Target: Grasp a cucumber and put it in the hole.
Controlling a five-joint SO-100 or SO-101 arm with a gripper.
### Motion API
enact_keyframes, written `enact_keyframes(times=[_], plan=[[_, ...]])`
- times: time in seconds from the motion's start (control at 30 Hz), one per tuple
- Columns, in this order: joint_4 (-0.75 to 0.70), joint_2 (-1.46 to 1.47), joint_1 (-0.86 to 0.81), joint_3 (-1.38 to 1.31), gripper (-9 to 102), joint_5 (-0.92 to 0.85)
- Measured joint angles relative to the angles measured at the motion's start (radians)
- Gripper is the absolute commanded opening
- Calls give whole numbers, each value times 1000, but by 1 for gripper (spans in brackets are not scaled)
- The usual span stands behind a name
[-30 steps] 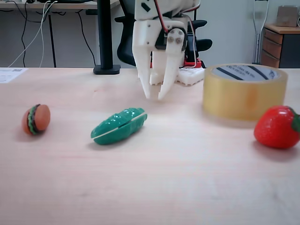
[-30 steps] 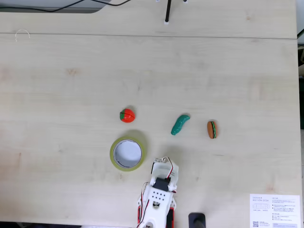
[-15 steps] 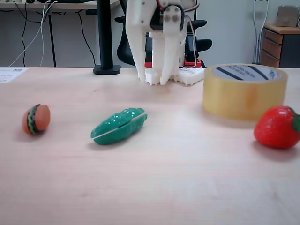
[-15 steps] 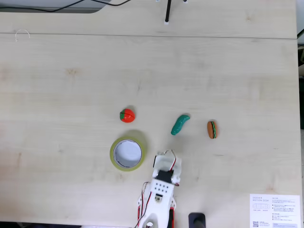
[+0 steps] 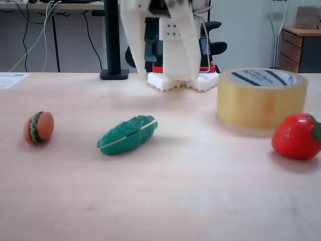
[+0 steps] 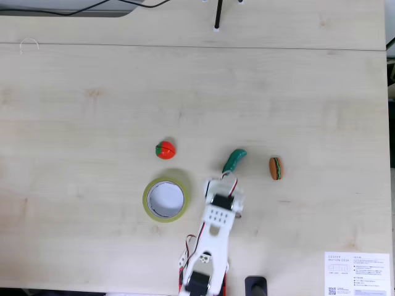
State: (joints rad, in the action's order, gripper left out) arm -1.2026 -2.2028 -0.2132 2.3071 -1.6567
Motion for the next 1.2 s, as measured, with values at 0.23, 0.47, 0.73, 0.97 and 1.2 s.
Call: enact_keyframes(times=[0.23,0.47,0.73,0.97,1.2], plan=[[63,222,0,-164,37,49],[84,379,0,-235,36,179],[161,471,0,-236,37,368],[196,552,0,-316,35,388],[196,578,-46,-322,34,388]])
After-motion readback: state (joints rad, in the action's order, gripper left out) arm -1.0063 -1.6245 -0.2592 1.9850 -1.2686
